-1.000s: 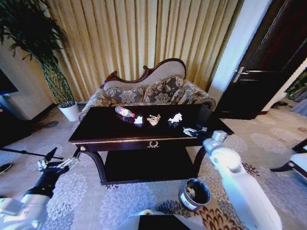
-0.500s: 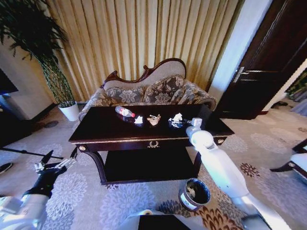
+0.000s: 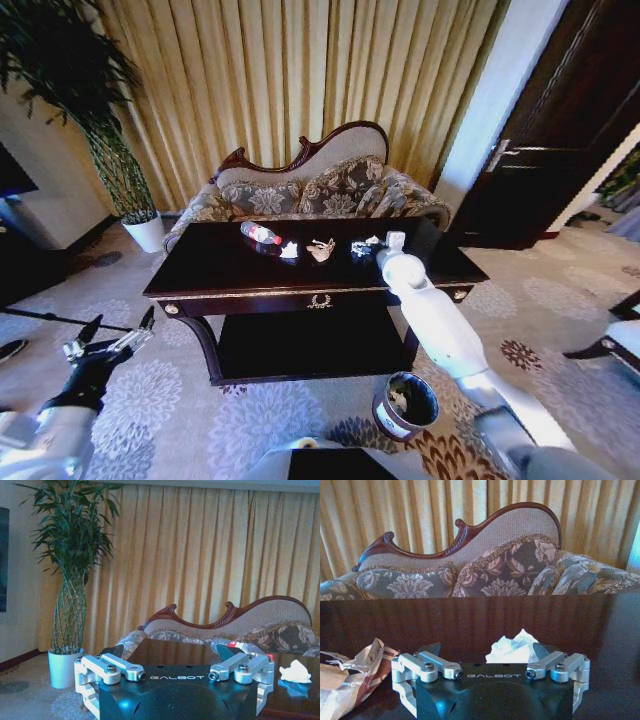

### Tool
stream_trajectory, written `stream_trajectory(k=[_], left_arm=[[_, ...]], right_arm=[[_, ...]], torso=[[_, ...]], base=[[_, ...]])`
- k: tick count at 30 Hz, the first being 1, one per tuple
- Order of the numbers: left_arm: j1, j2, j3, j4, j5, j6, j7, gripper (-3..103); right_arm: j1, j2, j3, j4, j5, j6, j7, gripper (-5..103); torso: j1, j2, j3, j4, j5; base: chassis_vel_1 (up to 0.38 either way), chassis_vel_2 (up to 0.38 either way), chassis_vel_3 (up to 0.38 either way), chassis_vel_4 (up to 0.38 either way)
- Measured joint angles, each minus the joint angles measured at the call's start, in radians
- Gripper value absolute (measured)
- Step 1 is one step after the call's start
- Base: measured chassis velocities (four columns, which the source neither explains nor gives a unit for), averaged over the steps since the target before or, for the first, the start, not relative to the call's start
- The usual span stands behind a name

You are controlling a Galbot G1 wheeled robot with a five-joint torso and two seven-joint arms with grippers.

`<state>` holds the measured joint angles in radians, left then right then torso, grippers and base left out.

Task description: Move to the front of the table and place the trash on the table into the trash bin.

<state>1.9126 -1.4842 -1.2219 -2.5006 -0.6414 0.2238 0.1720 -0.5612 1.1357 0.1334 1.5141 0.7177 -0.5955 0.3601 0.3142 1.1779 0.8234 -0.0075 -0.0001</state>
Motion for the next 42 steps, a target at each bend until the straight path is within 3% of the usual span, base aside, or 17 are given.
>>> stream_trajectory(k=[12, 16, 18, 22, 28, 31, 34, 35, 42], left_arm=[[-0.001, 0.000, -0.020, 0.000, -0.018, -0.006, 0.005, 100], [-0.001, 0.000, -0.024, 0.001, -0.022, -0.009, 0.005, 100], [-0.001, 0.000, -0.024, 0.001, -0.022, -0.009, 0.005, 100], [-0.002, 0.001, -0.024, 0.001, -0.026, -0.017, 0.014, 100], [-0.005, 0.002, -0.026, 0.001, -0.028, -0.019, 0.027, 100], [-0.005, 0.002, -0.025, 0.001, -0.028, -0.019, 0.027, 100], [-0.007, 0.002, -0.024, 0.001, -0.028, -0.018, 0.027, 100], [-0.009, 0.002, -0.023, 0.001, -0.028, -0.017, 0.027, 100], [-0.015, 0.009, -0.021, 0.001, -0.033, -0.008, 0.021, 100]], right_arm=[[-0.007, 0.020, -0.018, -0.019, -0.024, -0.007, -0.001, 101], [-0.007, 0.022, -0.019, -0.023, -0.024, -0.005, -0.002, 82], [-0.007, 0.022, -0.019, -0.023, -0.024, -0.004, -0.002, 82], [-0.027, 0.020, -0.012, -0.012, -0.029, 0.003, -0.003, 58], [-0.042, 0.011, -0.005, 0.002, -0.030, 0.005, -0.003, 42], [-0.059, 0.001, 0.003, 0.017, -0.030, 0.006, -0.003, 27], [-0.066, -0.004, 0.005, 0.024, -0.029, 0.008, -0.003, 21], [-0.070, -0.007, 0.007, 0.029, -0.028, 0.011, -0.003, 10], [-0.098, -0.025, 0.020, 0.074, -0.005, 0.052, -0.006, 1]], torso=[[0.000, 0.000, 0.000, 0.0000, 0.0001], [0.000, 0.000, 0.000, 0.0000, 0.0000], [0.000, 0.000, 0.000, 0.0000, 0.0000], [0.000, 0.000, 0.000, -0.0001, 0.0001], [0.000, 0.000, 0.000, 0.0000, 0.0000], [0.000, 0.000, 0.000, 0.0000, 0.0001], [0.000, 0.000, 0.000, -0.0001, 0.0001], [0.000, 0.000, 0.000, -0.0001, 0.0001], [0.000, 0.000, 0.000, 0.0001, 0.0002]], base=[[0.000, 0.000, 0.000, 0.000], [0.000, 0.000, 0.000, 0.000], [0.000, 0.000, 0.000, 0.000], [0.000, 0.000, 0.000, 0.000], [0.000, 0.000, 0.000, 0.000], [0.000, 0.000, 0.000, 0.000], [0.000, 0.000, 0.000, 0.000], [0.000, 0.000, 0.000, 0.000], [0.000, 0.000, 0.000, 0.000]])
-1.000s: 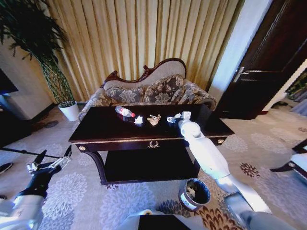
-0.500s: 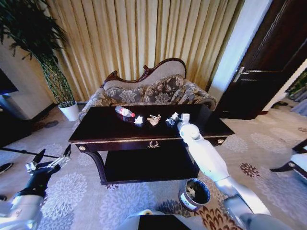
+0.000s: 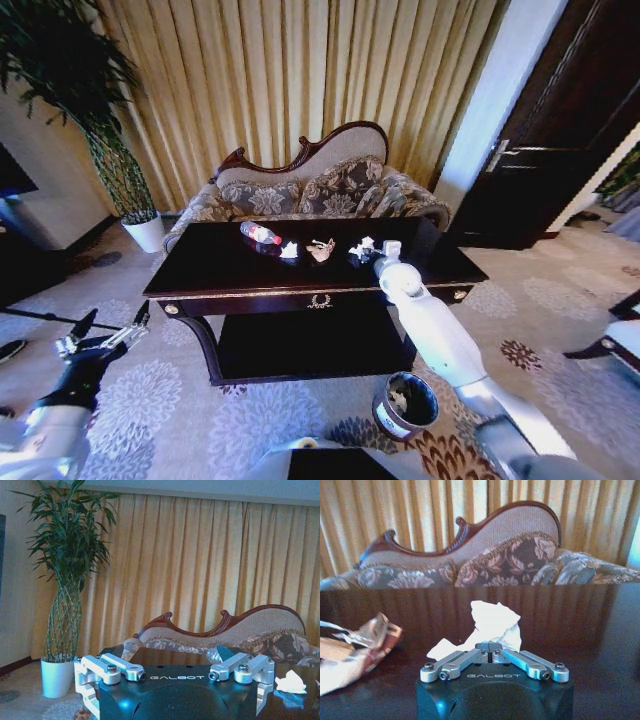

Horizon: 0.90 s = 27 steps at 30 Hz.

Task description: Move to the front of the table and place the trash on the table into the trash bin.

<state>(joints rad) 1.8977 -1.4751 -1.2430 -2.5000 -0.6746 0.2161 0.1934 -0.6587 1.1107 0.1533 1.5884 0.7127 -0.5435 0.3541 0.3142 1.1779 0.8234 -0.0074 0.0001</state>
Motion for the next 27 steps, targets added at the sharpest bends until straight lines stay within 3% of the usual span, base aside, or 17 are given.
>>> stream_trajectory(k=[8, 15, 19, 27], left_arm=[[-0.014, 0.016, 0.005, 0.000, -0.006, 0.010, -0.022, 100], [-0.015, 0.028, 0.008, 0.000, -0.027, 0.018, -0.044, 100], [-0.016, 0.032, 0.012, 0.000, -0.028, 0.026, -0.053, 100], [-0.019, 0.057, 0.000, 0.000, -0.070, 0.036, -0.066, 100]], right_arm=[[-0.111, -0.069, 0.080, 0.176, 0.051, 0.067, -0.032, 0], [-0.345, -0.125, 0.267, 0.452, 0.103, 0.071, -0.059, 0], [-0.467, -0.126, 0.346, 0.542, 0.101, 0.078, -0.069, 0], [-0.690, -0.067, 0.473, 0.678, 0.024, 0.174, -0.103, 0]], torso=[[0.000, 0.000, 0.000, -0.0001, -0.0001], [0.000, 0.000, 0.000, -0.0001, -0.0001], [0.000, 0.000, 0.000, -0.0005, 0.0001], [0.000, 0.000, 0.000, 0.0000, -0.0001]], base=[[0.000, 0.000, 0.000, 0.000], [0.000, 0.000, 0.000, 0.000], [0.000, 0.000, 0.000, 0.000], [0.000, 0.000, 0.000, 0.000]])
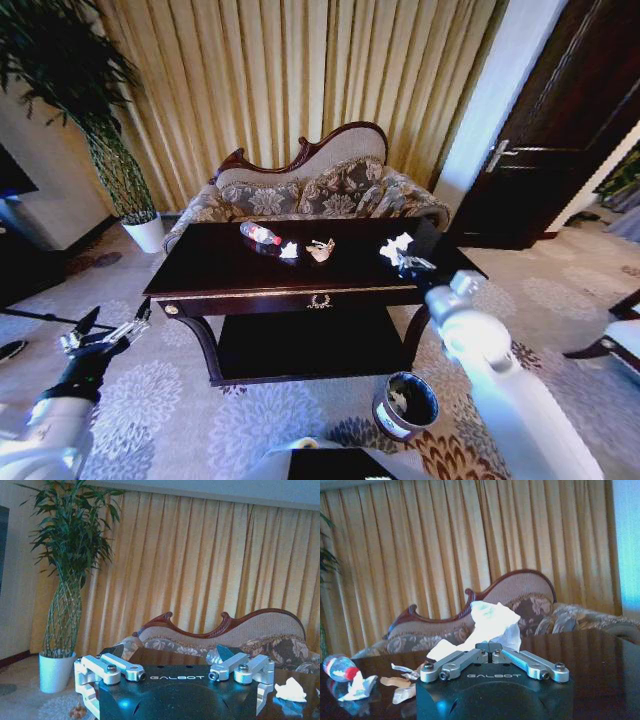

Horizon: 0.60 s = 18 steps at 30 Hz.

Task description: Move to the front of the table and place the trash on the table into the trash bin.

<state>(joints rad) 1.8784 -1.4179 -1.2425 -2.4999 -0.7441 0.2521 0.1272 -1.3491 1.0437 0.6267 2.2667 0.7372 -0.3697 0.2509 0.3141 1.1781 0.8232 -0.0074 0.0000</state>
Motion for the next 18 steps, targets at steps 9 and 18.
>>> stream_trajectory(k=[9, 18], left_arm=[[-0.003, 0.042, -0.019, 0.000, -0.017, 0.001, 0.002, 100], [-0.019, 0.079, -0.018, 0.000, -0.017, 0.009, 0.003, 100]], right_arm=[[-0.246, 0.056, 0.107, 0.116, -0.075, 0.076, -0.087, 0], [-0.289, 0.101, 0.117, 0.168, -0.096, 0.077, -0.092, 0]], torso=[[0.000, 0.000, 0.000, -0.0004, -0.0002], [0.000, 0.000, 0.000, -0.0001, -0.0001]], base=[[0.000, 0.000, 0.000, 0.000], [0.015, -0.018, -0.018, 0.014]])
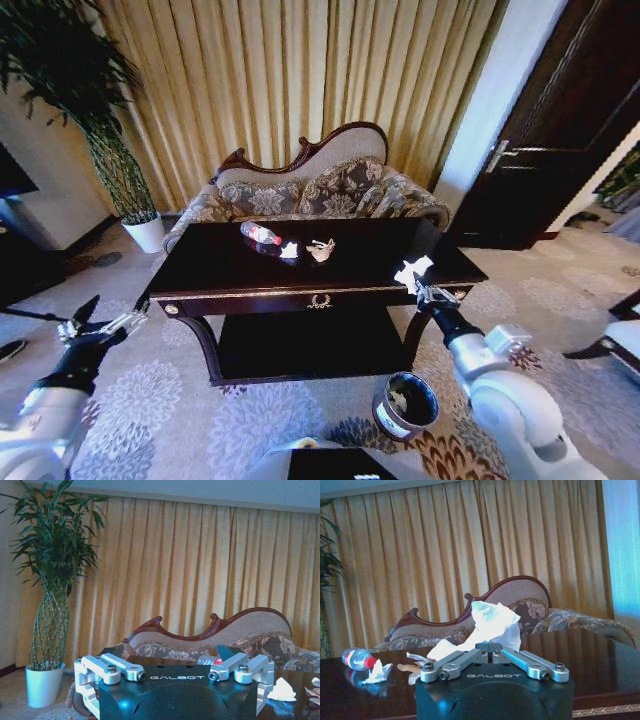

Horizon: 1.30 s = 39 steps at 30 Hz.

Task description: Move to the front of the table and place the trash on the table into the trash bin.

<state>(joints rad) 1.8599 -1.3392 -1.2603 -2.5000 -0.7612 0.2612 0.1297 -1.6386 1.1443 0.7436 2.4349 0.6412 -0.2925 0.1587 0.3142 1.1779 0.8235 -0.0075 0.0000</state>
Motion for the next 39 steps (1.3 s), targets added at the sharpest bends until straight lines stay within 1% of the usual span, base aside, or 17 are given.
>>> stream_trajectory(k=[7, 15, 16, 18, 19, 21, 23, 25, 26, 28, 29, 33, 34, 36, 38, 39], left_arm=[[-0.002, 0.001, 0.003, 0.005, 0.000, 0.000, 0.006, 100], [-0.005, 0.002, 0.003, 0.009, 0.000, -0.005, 0.009, 100], [-0.005, 0.002, 0.003, 0.009, 0.000, -0.005, 0.010, 100], [-0.006, 0.001, 0.004, 0.007, 0.000, -0.006, 0.012, 100], [-0.006, 0.001, 0.004, 0.007, 0.000, -0.006, 0.012, 100], [-0.007, -0.002, 0.005, 0.003, 0.000, -0.006, 0.014, 100], [-0.006, -0.006, 0.005, 0.002, 0.000, -0.006, 0.018, 100], [-0.005, -0.007, 0.005, 0.001, 0.000, -0.006, 0.019, 100], [-0.005, -0.008, 0.005, 0.001, 0.000, -0.006, 0.019, 100], [-0.003, -0.011, 0.005, 0.001, 0.001, -0.007, 0.020, 100], [-0.003, -0.011, 0.005, 0.001, 0.001, -0.007, 0.020, 100], [-0.002, -0.019, 0.004, 0.000, 0.001, -0.008, 0.021, 100], [-0.002, -0.019, 0.004, 0.000, 0.001, -0.008, 0.021, 100], [-0.001, -0.023, 0.004, 0.000, 0.001, -0.009, 0.021, 100], [0.002, -0.027, 0.004, 0.000, 0.002, -0.011, 0.022, 100], [0.002, -0.027, 0.004, 0.000, 0.002, -0.011, 0.022, 100]], right_arm=[[-0.003, 0.014, -0.019, 0.002, -0.038, -0.003, 0.001, 0], [0.011, 0.028, -0.049, -0.025, -0.078, -0.004, 0.002, 0], [0.016, 0.030, -0.054, -0.043, -0.096, -0.003, 0.000, 0], [0.033, 0.030, -0.063, -0.111, -0.129, -0.002, -0.004, 0], [0.033, 0.030, -0.063, -0.111, -0.129, -0.002, -0.004, 0], [0.052, 0.028, -0.068, -0.200, -0.143, 0.000, -0.007, 0], [0.079, 0.021, -0.074, -0.315, -0.136, 0.000, -0.007, 0], [0.085, 0.018, -0.075, -0.339, -0.133, -0.001, -0.007, 0], [0.095, 0.015, -0.078, -0.373, -0.132, 0.000, -0.008, 0], [0.134, 0.007, -0.090, -0.502, -0.151, 0.001, -0.018, 0], [0.134, 0.007, -0.090, -0.502, -0.151, 0.001, -0.018, 0], [0.217, 0.012, -0.116, -0.738, -0.217, 0.034, -0.032, 0], [0.217, 0.012, -0.116, -0.738, -0.217, 0.034, -0.032, 0], [0.251, 0.021, -0.128, -0.821, -0.235, 0.046, -0.033, 0], [0.306, 0.036, -0.137, -0.959, -0.263, 0.070, -0.033, 0], [0.306, 0.036, -0.137, -0.959, -0.263, 0.070, -0.033, 0]], torso=[[0.000, 0.000, 0.000, 0.0000, 0.0000], [-0.001, 0.000, 0.000, 0.0002, -0.0001], [-0.001, 0.001, -0.001, -0.0002, 0.0000], [-0.001, 0.001, -0.001, -0.0002, 0.0000], [-0.001, 0.001, -0.001, -0.0002, 0.0000], [-0.001, 0.001, -0.001, 0.0000, 0.0000], [0.001, -0.001, 0.000, 0.0000, 0.0003], [0.001, -0.001, 0.000, 0.0000, 0.0003], [0.001, -0.001, 0.000, 0.0000, 0.0003], [0.001, -0.001, 0.000, 0.0000, 0.0000], [0.001, -0.001, 0.000, 0.0000, 0.0000], [0.000, 0.000, 0.000, -0.0001, 0.0002], [0.000, 0.000, 0.000, -0.0001, 0.0002], [0.000, 0.000, 0.000, 0.0000, 0.0002], [0.000, 0.000, 0.000, -0.0001, 0.0003], [0.000, 0.000, 0.000, -0.0001, 0.0003]], base=[[0.129, -0.128, -0.130, 0.136], [0.192, -0.226, -0.202, 0.203], [0.152, -0.105, -0.127, 0.165], [0.051, -0.068, -0.098, 0.071], [0.032, -0.031, -0.068, 0.071], [0.000, 0.000, 0.000, 0.000], [0.000, 0.000, 0.000, 0.000], [-0.031, 0.023, 0.010, -0.014], [-0.062, 0.046, 0.069, -0.056], [-0.054, 0.038, 0.049, -0.036], [-0.054, 0.015, 0.029, -0.036], [0.000, 0.000, 0.000, 0.000], [0.000, 0.000, 0.000, 0.000], [0.000, 0.000, 0.000, 0.000], [0.000, 0.000, 0.000, 0.000], [0.000, 0.000, 0.000, 0.000]])
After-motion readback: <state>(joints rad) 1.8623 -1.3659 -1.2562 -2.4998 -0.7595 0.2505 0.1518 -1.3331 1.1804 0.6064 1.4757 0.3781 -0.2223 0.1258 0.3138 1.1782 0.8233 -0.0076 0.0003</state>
